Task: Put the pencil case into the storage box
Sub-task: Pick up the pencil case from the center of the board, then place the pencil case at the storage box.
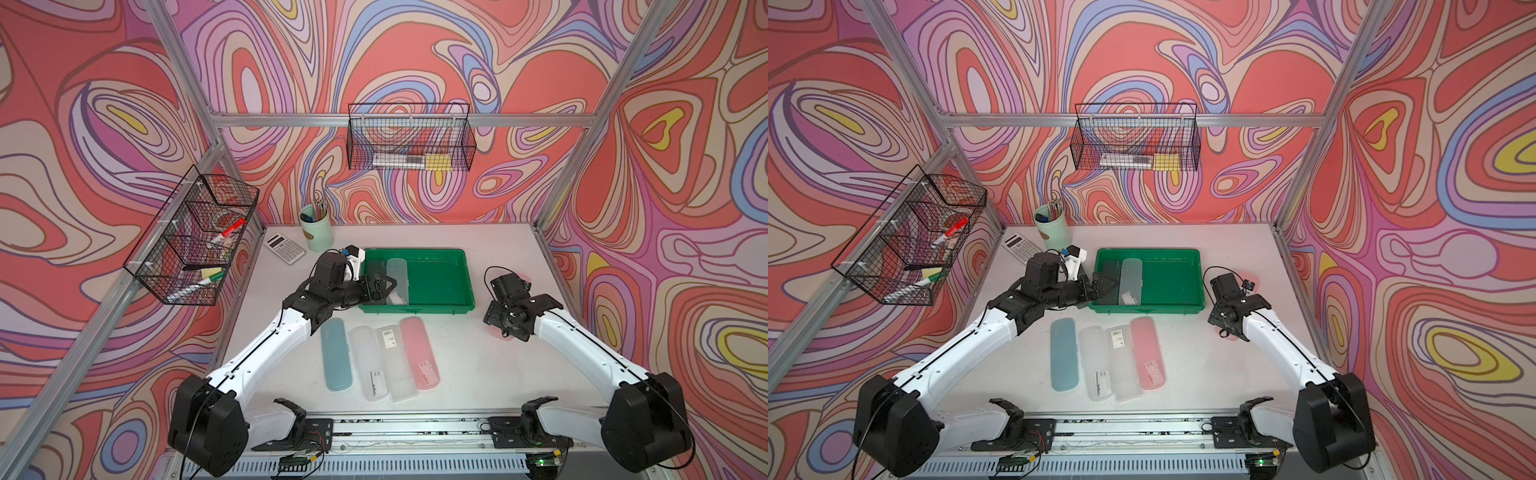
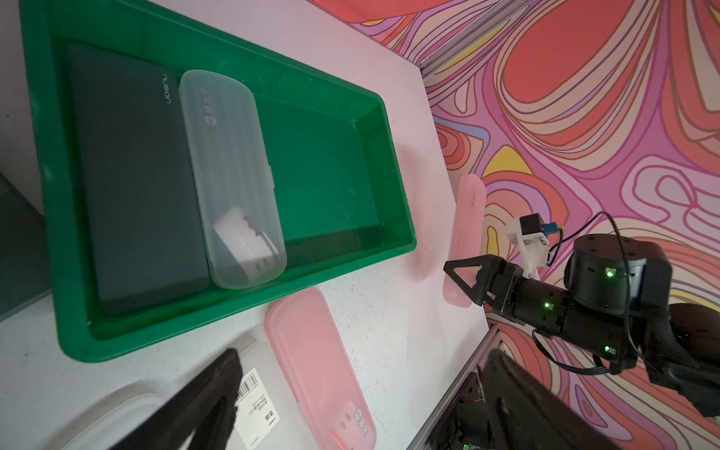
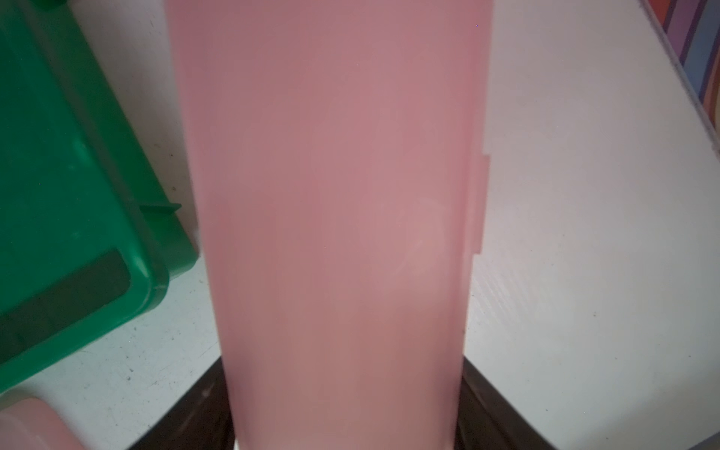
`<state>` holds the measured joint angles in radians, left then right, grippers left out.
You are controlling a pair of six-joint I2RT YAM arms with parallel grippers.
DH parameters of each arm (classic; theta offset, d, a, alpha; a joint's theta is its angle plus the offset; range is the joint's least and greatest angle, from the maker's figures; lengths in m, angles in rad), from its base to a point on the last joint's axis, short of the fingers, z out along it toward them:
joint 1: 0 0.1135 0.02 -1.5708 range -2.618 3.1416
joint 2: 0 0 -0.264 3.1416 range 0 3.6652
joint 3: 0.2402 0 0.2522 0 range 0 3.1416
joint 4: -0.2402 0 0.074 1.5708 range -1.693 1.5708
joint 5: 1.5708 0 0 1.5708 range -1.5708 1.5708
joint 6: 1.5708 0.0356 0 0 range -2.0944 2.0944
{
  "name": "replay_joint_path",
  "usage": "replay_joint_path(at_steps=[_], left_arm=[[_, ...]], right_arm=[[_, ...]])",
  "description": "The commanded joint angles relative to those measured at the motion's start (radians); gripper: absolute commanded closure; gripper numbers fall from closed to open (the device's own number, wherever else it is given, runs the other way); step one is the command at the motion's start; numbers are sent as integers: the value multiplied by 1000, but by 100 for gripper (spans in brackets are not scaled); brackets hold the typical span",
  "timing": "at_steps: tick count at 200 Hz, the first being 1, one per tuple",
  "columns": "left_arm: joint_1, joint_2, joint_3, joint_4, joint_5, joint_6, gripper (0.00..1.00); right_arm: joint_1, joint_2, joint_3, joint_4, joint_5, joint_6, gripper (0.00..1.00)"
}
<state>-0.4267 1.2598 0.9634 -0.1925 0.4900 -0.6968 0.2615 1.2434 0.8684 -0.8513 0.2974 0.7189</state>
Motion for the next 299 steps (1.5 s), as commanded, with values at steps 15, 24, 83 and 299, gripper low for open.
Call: replay_joint_path(at_steps=[15, 24, 83, 299], left_arm=[[-4, 38, 111, 35, 26, 25, 1], [-4, 59, 147, 26, 21, 49, 1], [1, 235, 309, -24, 56, 149, 1], [46, 179, 43, 56, 6, 35, 1]], right_arm=[[4, 11, 134, -58, 40, -78, 28], [4, 29, 172, -62, 29, -104, 28], [68, 221, 425, -13, -88, -242, 29], [305, 770, 607, 212, -176, -172, 30]])
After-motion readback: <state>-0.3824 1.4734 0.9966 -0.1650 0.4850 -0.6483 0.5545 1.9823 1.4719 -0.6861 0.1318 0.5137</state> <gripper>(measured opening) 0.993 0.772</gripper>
